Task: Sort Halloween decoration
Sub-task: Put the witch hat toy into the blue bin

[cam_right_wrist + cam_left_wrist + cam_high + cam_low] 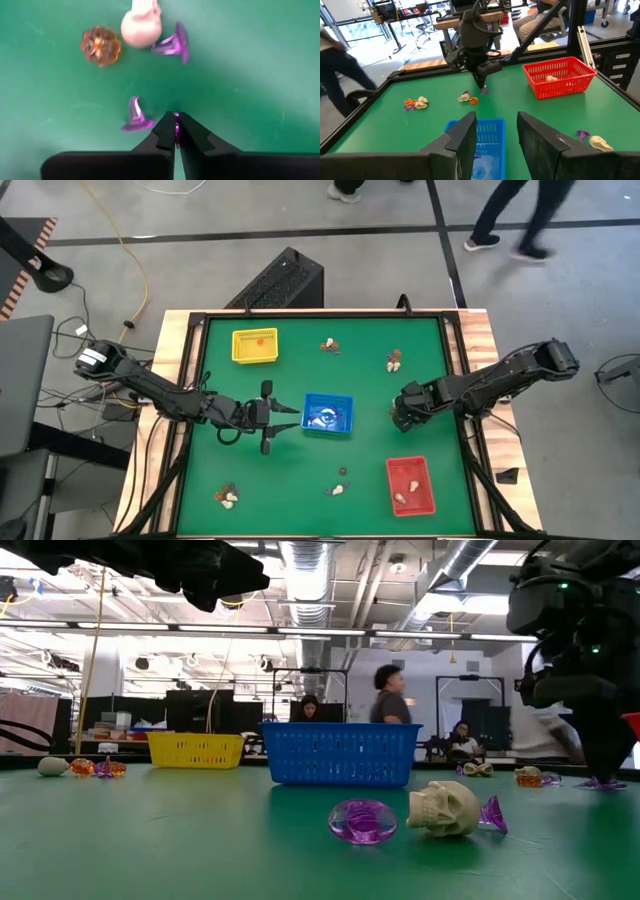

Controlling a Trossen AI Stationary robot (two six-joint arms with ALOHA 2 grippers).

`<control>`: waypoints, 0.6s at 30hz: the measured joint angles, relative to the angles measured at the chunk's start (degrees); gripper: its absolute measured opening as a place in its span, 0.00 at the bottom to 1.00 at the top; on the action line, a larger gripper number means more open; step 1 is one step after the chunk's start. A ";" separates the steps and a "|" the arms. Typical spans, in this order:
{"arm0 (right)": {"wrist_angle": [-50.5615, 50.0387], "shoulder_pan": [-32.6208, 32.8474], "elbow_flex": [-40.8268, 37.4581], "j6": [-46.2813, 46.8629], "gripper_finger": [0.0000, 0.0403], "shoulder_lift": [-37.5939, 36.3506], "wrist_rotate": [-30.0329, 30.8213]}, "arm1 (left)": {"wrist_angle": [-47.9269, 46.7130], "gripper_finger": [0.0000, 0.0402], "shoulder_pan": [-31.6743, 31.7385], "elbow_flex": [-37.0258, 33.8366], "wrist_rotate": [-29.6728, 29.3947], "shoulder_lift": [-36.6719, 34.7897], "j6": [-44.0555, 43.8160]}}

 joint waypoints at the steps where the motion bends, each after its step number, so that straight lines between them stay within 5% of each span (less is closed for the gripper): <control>1: -0.91 0.03 1.01 -0.62 0.07 0.09 -0.02 | -0.37 0.33 -0.01 0.00 0.00 0.00 0.05; 10: -1.71 0.50 13.77 -8.26 0.06 0.42 8.60 | -4.53 0.33 0.17 0.04 -4.01 0.00 0.97; 18: 26.57 1.69 19.46 -23.63 0.05 8.98 14.51 | -6.21 0.33 0.24 0.04 -8.36 0.00 0.93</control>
